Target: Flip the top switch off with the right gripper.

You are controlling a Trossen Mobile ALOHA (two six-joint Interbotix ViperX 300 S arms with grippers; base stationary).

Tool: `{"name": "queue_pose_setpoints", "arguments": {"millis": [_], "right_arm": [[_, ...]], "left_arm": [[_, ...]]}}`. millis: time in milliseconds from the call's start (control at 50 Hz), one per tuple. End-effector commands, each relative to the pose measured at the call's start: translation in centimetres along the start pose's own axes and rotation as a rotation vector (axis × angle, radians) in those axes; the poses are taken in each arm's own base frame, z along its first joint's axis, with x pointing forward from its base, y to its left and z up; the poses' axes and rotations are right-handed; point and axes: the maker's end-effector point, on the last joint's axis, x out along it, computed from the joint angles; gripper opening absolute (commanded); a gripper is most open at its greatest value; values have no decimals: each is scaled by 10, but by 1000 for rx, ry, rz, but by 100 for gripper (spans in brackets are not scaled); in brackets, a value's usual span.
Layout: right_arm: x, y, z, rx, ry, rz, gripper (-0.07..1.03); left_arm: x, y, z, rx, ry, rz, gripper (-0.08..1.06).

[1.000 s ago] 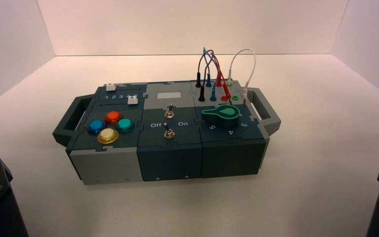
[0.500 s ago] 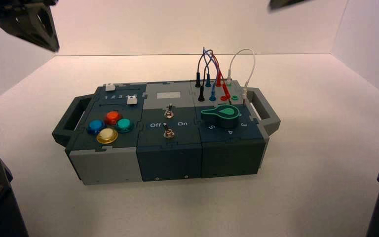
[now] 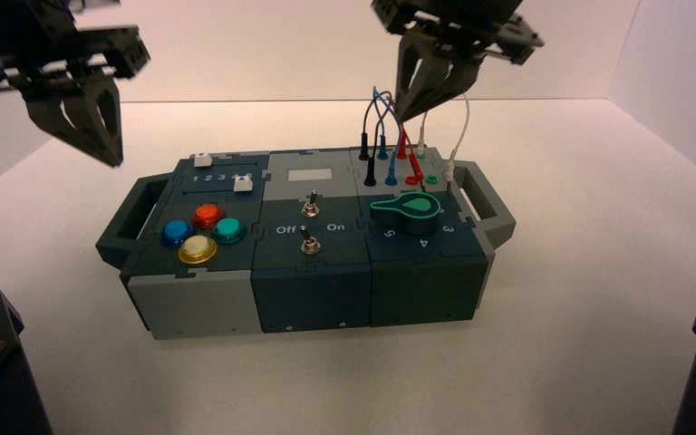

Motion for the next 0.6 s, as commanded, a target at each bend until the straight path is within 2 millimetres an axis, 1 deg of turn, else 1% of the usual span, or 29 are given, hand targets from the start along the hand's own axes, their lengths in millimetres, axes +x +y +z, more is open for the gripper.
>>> {"name": "queue_pose_setpoints", "arguments": {"millis": [20,160,360,480,600], "right_arm": [[-1,9,13,11,-26,19,-2],[4,13,13,23,-13,27,-2],[10,24,16,20,0,39,-2],[16,36,10,8,27,51,-2],[18,42,5,9,47,58,-2]], "left_arm": [[2,-2,10,-8,0,-3,-3],[12,-3,8,-2,42,2,-3],[18,-10,14,28,62,3,-3],[25,-15,13,51,89,5,-3],[30,-15,10,56,111,9,-3]]}}
